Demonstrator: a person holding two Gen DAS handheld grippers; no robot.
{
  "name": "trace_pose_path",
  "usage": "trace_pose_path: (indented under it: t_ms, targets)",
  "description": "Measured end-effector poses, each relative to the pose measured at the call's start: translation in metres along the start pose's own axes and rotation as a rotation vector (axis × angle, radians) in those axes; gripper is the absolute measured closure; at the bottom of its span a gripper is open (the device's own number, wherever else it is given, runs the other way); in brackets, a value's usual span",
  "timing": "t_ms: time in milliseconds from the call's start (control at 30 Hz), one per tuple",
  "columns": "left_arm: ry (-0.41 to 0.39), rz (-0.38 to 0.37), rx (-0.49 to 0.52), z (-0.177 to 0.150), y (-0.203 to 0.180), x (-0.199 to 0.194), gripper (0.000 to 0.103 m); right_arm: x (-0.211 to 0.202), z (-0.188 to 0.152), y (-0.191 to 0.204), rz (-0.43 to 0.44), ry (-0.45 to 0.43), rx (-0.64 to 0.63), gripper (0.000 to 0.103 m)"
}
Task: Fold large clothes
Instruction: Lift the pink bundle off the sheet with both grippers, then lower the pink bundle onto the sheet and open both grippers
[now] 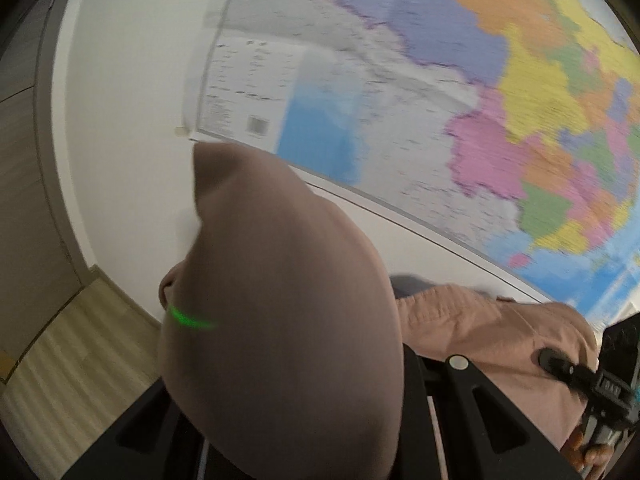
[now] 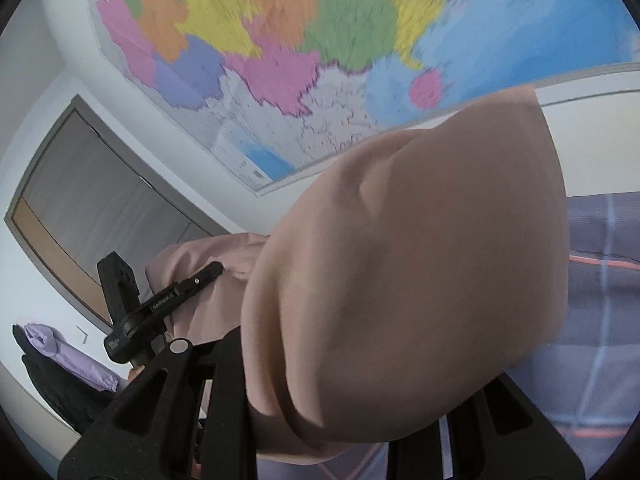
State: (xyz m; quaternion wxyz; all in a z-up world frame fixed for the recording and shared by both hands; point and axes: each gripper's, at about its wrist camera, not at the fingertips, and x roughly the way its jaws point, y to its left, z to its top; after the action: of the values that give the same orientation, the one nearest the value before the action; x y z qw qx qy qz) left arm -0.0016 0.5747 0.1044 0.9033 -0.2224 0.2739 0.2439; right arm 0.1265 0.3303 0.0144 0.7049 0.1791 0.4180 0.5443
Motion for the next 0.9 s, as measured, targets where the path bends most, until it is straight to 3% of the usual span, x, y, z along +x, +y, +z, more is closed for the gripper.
trace_pose_path:
  t_ms: [133, 267, 367, 433, 600, 800, 900]
  targets:
    - [-0.012, 0.048, -0.023, 0.007, 0.030, 0.022, 0.088, 0.037, -0.010, 0.000, -0.028, 0.043, -0.020, 0.079]
    - [0.020, 0.086, -0.056, -0.007, 0.062, 0.051, 0.088, 0.071, -0.029, -0.012, -0.068, 0.114, -0.006, 0.078]
    - [0.089, 0.133, -0.087, -0.030, 0.088, 0.081, 0.088, 0.087, -0.048, -0.030, -0.105, 0.189, 0.026, 0.072]
    - [0.126, 0.160, -0.099, -0.043, 0.100, 0.094, 0.088, 0.089, -0.055, -0.034, -0.121, 0.215, 0.029, 0.061]
    - [0.170, 0.184, -0.131, -0.055, 0.115, 0.102, 0.083, 0.065, -0.062, -0.041, -0.136, 0.255, 0.013, 0.042]
    - [0.181, 0.241, -0.075, -0.055, 0.110, 0.096, 0.073, 0.019, -0.059, -0.042, -0.119, 0.244, -0.022, 0.035]
    - [0.181, 0.258, -0.055, -0.056, 0.110, 0.088, 0.068, -0.015, -0.061, -0.039, -0.093, 0.217, -0.084, 0.039]
